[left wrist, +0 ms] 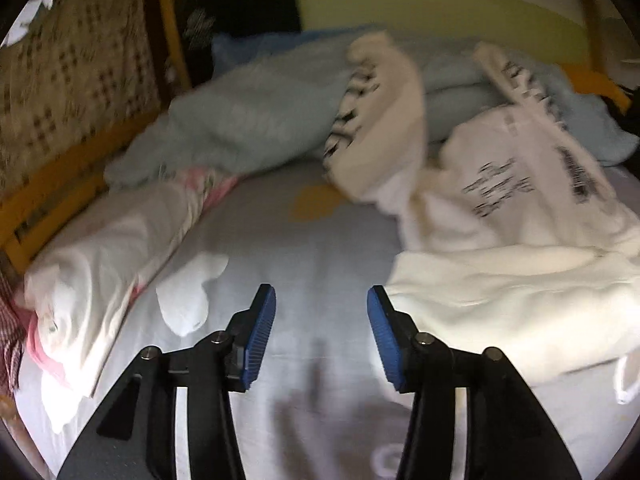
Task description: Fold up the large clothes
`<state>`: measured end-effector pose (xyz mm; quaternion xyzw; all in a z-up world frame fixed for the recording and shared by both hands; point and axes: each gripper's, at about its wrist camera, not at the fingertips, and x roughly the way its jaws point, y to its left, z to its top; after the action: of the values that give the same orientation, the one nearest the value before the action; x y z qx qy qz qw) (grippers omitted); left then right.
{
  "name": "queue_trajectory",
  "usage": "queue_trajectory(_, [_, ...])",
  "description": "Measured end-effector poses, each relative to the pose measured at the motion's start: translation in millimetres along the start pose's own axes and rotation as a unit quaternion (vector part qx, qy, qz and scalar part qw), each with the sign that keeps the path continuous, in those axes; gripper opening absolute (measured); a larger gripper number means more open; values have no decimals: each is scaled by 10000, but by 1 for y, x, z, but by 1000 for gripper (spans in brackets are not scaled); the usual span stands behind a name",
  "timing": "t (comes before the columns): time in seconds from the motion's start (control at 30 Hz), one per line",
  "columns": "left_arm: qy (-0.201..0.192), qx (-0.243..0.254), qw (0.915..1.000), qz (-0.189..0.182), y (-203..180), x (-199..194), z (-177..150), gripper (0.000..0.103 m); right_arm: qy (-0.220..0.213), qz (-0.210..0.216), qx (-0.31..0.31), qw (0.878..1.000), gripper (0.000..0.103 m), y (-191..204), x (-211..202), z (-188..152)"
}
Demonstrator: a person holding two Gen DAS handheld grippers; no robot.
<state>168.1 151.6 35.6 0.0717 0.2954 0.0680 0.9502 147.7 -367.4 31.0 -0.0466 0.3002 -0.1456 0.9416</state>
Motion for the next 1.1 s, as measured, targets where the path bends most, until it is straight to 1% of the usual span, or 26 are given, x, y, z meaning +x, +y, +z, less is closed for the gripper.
queue_trajectory(0.03, [-112,-5,9999,-64,-4,-10,2,50,-56,29,41,10000,74,-8,-4,0])
queue_trajectory(0.1, [-301,-65,9994,-129,-5,-27,10,56,-159,124,171,9997,74,-14,-19,1])
queue_trajectory(0.17, [-403,-200,9986,-281,-10,-47,7,59,-300,300,338,9985,75,-17,-39,4])
queue_trajectory(0.23, [-445,-294,9977,-419,-12,-61,2,61,-445,443,393,9973,77,-16,-53,3])
queue_trajectory(0.27, [-437,-344,9972,-508,-14,-67,-2,64,-494,508,411,9966,79,-15,-62,1])
queue_trajectory(0.33, [-334,-396,9960,-730,-19,-73,-8,69,-452,835,519,9941,79,-11,-74,-6])
queue_trajectory(0.37, [-274,-412,9954,-815,-21,-73,-11,72,-289,1171,644,9906,79,-9,-76,-12])
queue_trajectory(0.4, [-231,-392,9956,-813,-25,-73,-14,74,-101,1439,769,9866,79,-7,-76,-17])
queue_trajectory(0.47, [-155,-48,9991,-385,-38,-66,-18,76,190,1757,903,9801,79,-3,-72,-25])
queue_trajectory(0.5, [-106,169,9997,-155,-43,-59,-21,78,344,1756,762,9809,79,4,-68,-30])
queue_trajectory(0.53, [33,491,9987,136,-50,-46,-25,78,469,1609,541,9844,79,11,-63,-32])
queue_trajectory(0.57, [210,705,9968,298,-54,-33,-30,78,738,1327,73,9884,79,23,-53,-36])
queue_trajectory(0.6, [419,812,9953,317,-55,-21,-35,78,946,1212,-257,9878,79,31,-44,-42])
queue_trajectory(0.63, [684,853,9937,235,-54,-6,-41,78,1143,1071,-412,9868,79,35,-32,-47])
queue_trajectory(0.67, [944,822,9921,116,-52,9,-46,78,1364,932,-417,9854,79,35,-21,-53])
queue_trajectory(0.7, [1156,744,9905,-3,-51,22,-51,78,1526,926,-336,9834,79,33,-12,-55])
queue_trajectory(0.77, [1284,453,9906,-140,-49,39,-54,79,1789,1370,166,9741,79,20,7,-57])
queue_trajectory(0.83, [1282,323,9911,-163,-50,46,-47,80,1797,1769,512,9663,79,12,20,-53])
queue_trajectory(0.87, [1213,226,9923,-128,-48,48,-43,71,1770,1876,609,9642,75,10,25,-51])
queue_trajectory(0.9, [1137,98,9934,62,-43,49,-39,35,1687,1985,787,9623,70,8,31,-47])
queue_trajectory(0.93, [1078,19,9941,129,-40,50,-36,9,1620,2030,907,9614,46,6,34,-46])
queue_trajectory(0.97, [910,-64,9952,361,-31,45,-30,2,1509,1985,1001,9632,12,5,35,-44])
queue_trajectory(1.0, [558,-156,9945,867,-21,34,-23,1,1356,1827,1031,9683,12,5,29,-42])
queue_trajectory(1.03, [211,-261,9903,1351,-10,23,-19,1,912,1418,1079,9798,10,1,14,-37])
queue_trajectory(1.07, [-152,-474,9850,1653,9,7,-11,0,553,1183,1068,9857,8,-3,3,-31])
queue_trajectory(1.1, [-378,-749,9838,1583,29,-8,-4,0,129,899,984,9910,8,-5,-16,-24])
